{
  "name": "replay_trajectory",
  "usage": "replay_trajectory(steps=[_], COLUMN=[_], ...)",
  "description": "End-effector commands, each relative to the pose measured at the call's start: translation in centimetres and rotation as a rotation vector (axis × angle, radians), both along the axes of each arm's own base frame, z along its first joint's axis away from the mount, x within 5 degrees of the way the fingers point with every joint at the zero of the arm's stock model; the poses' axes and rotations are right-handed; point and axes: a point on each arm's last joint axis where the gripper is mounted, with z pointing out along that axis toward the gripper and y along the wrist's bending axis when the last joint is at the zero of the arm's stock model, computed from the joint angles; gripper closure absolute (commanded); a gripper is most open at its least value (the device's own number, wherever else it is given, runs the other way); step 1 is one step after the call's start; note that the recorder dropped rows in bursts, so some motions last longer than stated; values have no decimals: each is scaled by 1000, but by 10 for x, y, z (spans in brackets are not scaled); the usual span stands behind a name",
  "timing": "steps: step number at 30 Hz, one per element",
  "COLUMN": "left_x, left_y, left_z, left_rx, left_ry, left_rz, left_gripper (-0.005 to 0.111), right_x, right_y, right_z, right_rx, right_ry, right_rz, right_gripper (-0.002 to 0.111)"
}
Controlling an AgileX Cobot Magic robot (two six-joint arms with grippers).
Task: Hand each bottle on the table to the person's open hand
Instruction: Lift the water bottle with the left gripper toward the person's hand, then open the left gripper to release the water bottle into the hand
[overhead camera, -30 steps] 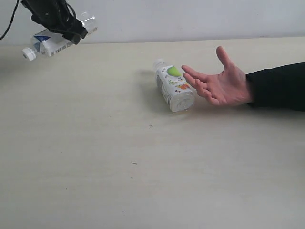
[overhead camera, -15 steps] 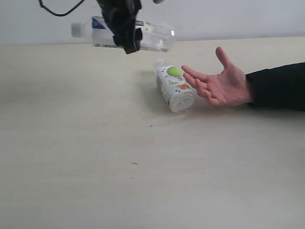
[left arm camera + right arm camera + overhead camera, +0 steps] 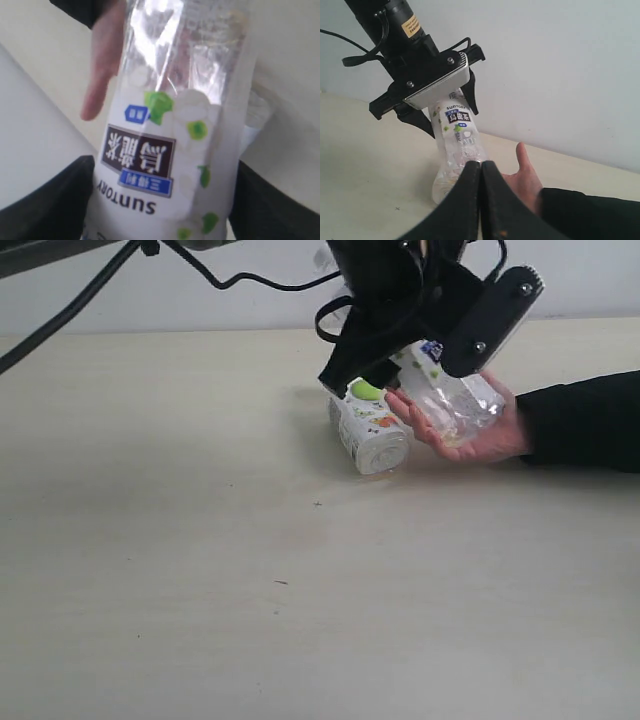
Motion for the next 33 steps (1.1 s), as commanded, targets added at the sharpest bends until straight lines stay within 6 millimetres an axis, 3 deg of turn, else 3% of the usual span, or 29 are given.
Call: replay_trajectory(steps=[1, 10, 22, 27, 33], left_x=[-7, -1, 13, 17, 19], left_y=[-16, -43, -56, -55, -54], left_z=[11, -16, -98, -113, -114], left_rx=[-38, -59, 60, 95, 89], left_ry=[-112, -227, -178, -183, -186], left_rz=[-121, -259, -300, -305, -299], left_gripper=[107, 107, 107, 107, 107], right_x=[0, 0, 0, 0, 0], right_y=[0, 0, 0, 0, 0], right_z=[0, 0, 0, 0, 0], right_rx=[5, 5, 5, 5, 5], right_ry=[-5, -5, -5, -5, -5], right_rz=[4, 4, 4, 4, 4], right_gripper=[108, 108, 108, 108, 108])
